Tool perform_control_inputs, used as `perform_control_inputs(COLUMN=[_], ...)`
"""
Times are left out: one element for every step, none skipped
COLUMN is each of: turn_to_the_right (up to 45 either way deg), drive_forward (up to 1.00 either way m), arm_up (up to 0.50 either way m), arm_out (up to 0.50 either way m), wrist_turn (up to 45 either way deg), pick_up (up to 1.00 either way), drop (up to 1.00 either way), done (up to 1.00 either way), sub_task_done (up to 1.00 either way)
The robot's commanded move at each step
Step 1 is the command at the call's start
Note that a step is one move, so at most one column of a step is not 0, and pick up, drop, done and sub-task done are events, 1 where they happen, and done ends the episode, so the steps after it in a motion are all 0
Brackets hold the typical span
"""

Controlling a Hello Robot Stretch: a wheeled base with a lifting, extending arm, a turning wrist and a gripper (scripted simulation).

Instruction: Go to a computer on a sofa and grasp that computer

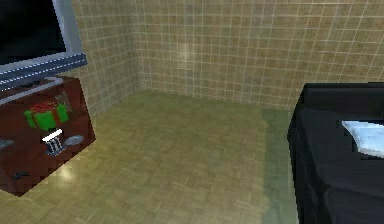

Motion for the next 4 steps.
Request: perform_control_inputs(turn_to_the_right=[0.0,0.0,0.0,0.0], drive_forward=[0.00,0.00,0.00,0.00], arm_up=[0.00,-0.30,0.10,-0.40], arm_out=[0.00,0.00,0.00,0.00], wrist_turn=[39.0,0.0,0.0,0.0], pick_up=[0.00,0.00,0.00,0.00], drop=[0.00,0.00,0.00,0.00], done=[0.00,0.00,0.00,0.00], sub_task_done=[0.00,0.00,0.00,0.00])
